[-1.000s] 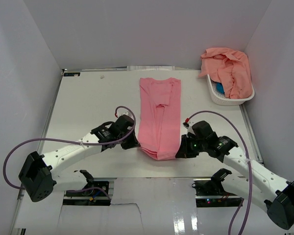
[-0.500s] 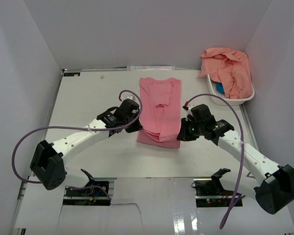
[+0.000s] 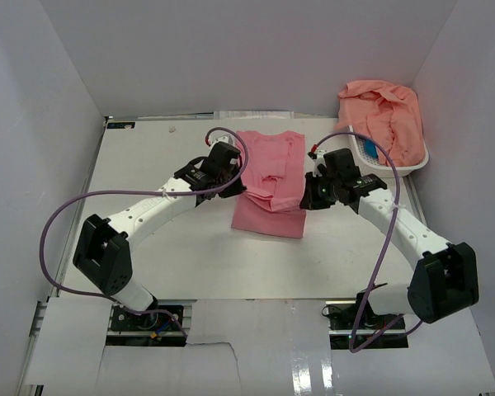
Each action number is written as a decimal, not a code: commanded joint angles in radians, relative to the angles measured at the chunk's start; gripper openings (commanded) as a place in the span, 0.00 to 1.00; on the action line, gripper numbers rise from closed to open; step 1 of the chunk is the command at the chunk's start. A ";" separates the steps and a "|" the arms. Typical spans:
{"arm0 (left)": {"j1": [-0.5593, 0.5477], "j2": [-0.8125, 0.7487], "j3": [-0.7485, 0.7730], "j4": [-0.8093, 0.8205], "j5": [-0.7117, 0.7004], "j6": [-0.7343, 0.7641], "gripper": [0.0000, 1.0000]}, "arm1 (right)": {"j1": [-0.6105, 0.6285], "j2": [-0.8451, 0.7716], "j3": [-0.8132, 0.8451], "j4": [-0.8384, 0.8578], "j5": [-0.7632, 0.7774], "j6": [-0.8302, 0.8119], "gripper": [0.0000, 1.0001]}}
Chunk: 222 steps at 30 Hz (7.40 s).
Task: Fold and stack the t-shirts
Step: Fold the folded rectangular tshirt in 1/3 of the way
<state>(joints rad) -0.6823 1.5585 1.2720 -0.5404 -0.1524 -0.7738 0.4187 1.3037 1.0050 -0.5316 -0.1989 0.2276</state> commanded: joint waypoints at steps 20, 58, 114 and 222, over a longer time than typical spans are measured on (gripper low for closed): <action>0.087 0.127 0.108 0.056 0.005 0.042 0.00 | -0.044 0.252 0.213 0.085 -0.056 -0.068 0.08; 0.145 0.374 0.262 0.108 0.063 0.079 0.00 | -0.089 0.496 0.346 0.142 0.004 -0.048 0.09; 0.159 -0.074 -0.355 0.508 0.306 0.050 0.69 | -0.078 0.567 0.165 0.608 -0.488 0.148 0.32; 0.066 0.078 -0.611 0.666 0.248 0.044 0.00 | -0.118 0.859 0.262 0.823 -0.356 0.176 0.11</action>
<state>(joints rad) -0.6128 1.6566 0.6930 0.1928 0.1383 -0.7563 0.3286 2.1258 1.2114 0.2916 -0.6254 0.4229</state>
